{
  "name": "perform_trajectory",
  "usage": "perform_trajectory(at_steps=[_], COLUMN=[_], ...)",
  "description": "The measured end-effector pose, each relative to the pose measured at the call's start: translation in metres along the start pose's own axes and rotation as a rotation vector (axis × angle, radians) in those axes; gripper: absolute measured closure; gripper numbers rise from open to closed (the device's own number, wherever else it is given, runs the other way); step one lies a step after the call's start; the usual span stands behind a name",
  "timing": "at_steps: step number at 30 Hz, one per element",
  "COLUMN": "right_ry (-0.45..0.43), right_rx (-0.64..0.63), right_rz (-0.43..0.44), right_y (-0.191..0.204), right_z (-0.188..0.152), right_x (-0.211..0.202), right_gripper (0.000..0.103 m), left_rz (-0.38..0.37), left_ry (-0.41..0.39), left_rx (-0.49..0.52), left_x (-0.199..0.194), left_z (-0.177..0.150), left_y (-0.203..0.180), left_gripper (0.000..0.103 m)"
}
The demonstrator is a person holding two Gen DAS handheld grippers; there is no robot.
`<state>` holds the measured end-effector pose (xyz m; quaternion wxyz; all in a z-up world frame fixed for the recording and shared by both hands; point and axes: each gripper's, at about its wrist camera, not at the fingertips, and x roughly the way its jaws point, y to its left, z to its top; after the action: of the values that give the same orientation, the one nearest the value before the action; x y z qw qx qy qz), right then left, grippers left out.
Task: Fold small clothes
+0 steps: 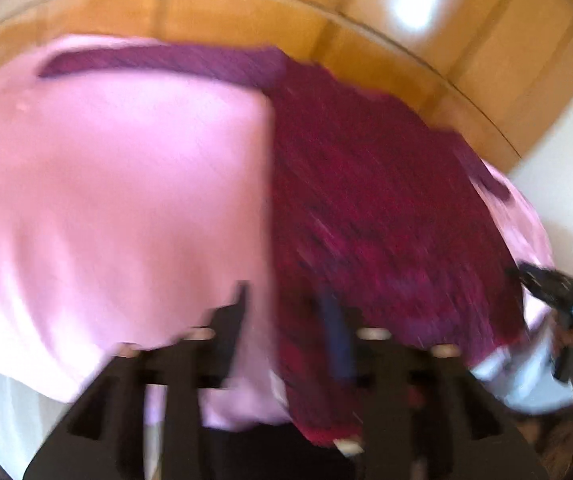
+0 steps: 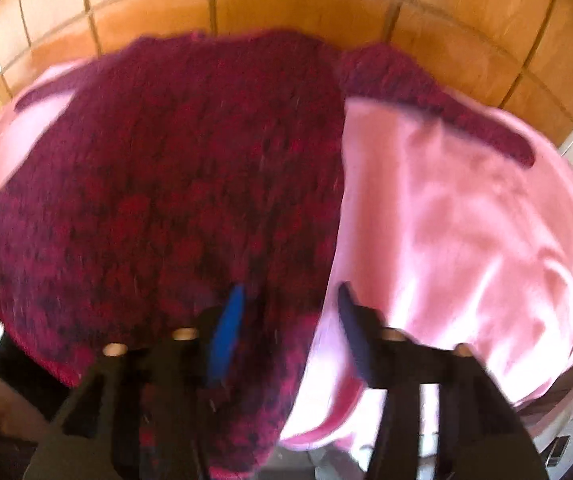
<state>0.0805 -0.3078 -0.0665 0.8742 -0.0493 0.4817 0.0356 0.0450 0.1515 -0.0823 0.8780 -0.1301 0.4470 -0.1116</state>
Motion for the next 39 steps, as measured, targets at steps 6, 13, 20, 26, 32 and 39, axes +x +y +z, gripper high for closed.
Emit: perform_trajectory(at_steps=[6, 13, 20, 26, 32, 39], right_ry=[-0.160, -0.193, -0.144, -0.125, -0.138, -0.138], right_rx=[0.017, -0.047, 0.023, 0.046, 0.033, 0.032], right_rz=[0.065, 0.012, 0.048, 0.072, 0.045, 0.039], right_y=[0.042, 0.096, 0.085, 0.081, 0.087, 0.088], right_z=[0.057, 0.102, 0.100, 0.102, 0.103, 0.103], right_x=[0.012, 0.079, 0.111, 0.112, 0.117, 0.118], right_gripper=[0.014, 0.011, 0.002, 0.002, 0.002, 0.002], left_rz=[0.023, -0.034, 0.039, 0.038, 0.045, 0.146], left_ry=[-0.134, -0.200, -0.278, -0.290, -0.291, -0.334], left_rx=[-0.221, -0.513, -0.754, -0.876, -0.894, -0.864], left_x=[0.005, 0.037, 0.065, 0.101, 0.122, 0.106], left_z=[0.059, 0.126, 0.180, 0.216, 0.247, 0.241], left_y=[0.049, 0.124, 0.192, 0.240, 0.265, 0.266], left_gripper=[0.036, 0.041, 0.041, 0.041, 0.044, 0.094])
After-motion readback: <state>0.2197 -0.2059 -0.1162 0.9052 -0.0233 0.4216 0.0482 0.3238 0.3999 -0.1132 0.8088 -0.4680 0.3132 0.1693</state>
